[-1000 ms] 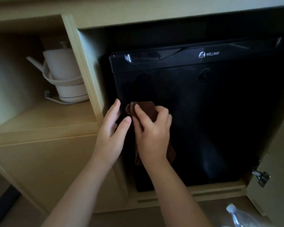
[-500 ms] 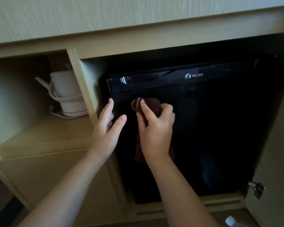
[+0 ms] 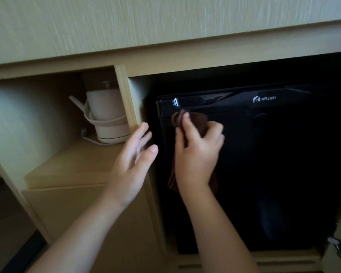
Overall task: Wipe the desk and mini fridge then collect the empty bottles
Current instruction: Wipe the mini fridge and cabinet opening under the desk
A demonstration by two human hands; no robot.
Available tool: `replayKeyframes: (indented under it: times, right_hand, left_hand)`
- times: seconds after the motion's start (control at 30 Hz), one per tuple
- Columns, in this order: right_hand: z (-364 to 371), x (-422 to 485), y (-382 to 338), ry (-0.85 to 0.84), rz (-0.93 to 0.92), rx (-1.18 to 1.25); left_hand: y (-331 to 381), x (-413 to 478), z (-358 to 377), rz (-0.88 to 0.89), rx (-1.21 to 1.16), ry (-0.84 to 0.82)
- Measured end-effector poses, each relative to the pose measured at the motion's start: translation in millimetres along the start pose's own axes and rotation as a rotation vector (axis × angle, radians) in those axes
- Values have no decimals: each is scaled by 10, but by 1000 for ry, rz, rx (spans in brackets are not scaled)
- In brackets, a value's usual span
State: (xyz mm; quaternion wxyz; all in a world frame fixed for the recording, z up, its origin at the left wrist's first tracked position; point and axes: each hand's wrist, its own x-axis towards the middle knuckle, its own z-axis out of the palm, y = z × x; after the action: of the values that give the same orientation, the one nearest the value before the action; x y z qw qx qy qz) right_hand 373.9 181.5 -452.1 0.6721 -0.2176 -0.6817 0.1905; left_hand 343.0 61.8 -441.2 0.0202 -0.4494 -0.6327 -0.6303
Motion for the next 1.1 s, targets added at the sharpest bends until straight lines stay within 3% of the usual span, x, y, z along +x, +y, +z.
replayKeyframes:
  times: [0.17, 0.37, 0.6, 0.67, 0.87, 1.03, 1.1]
  right_hand:
    - [38, -190, -120, -170, -132, -31]
    - [-123, 170, 57, 13, 67, 37]
    - [27, -216, -20, -203, -251, -166]
    - [-76, -234, 151, -231, -268, -151]
    - [-639, 63, 882, -87, -55, -54]
    - [-1017, 487, 1318, 180, 392, 118]
    - [-1025, 607, 1331, 223, 457, 130]
  left_hand:
    - [60, -31, -88, 52, 10, -10]
    - [59, -59, -124, 56, 85, -3]
    - [54, -79, 55, 56, 216, 36]
    - [24, -72, 208, 33, 257, 45]
    - [-127, 72, 598, -42, 326, 112]
    - [-154, 172, 814, -38, 424, 219]
    - [-155, 189, 854, -40, 447, 239]
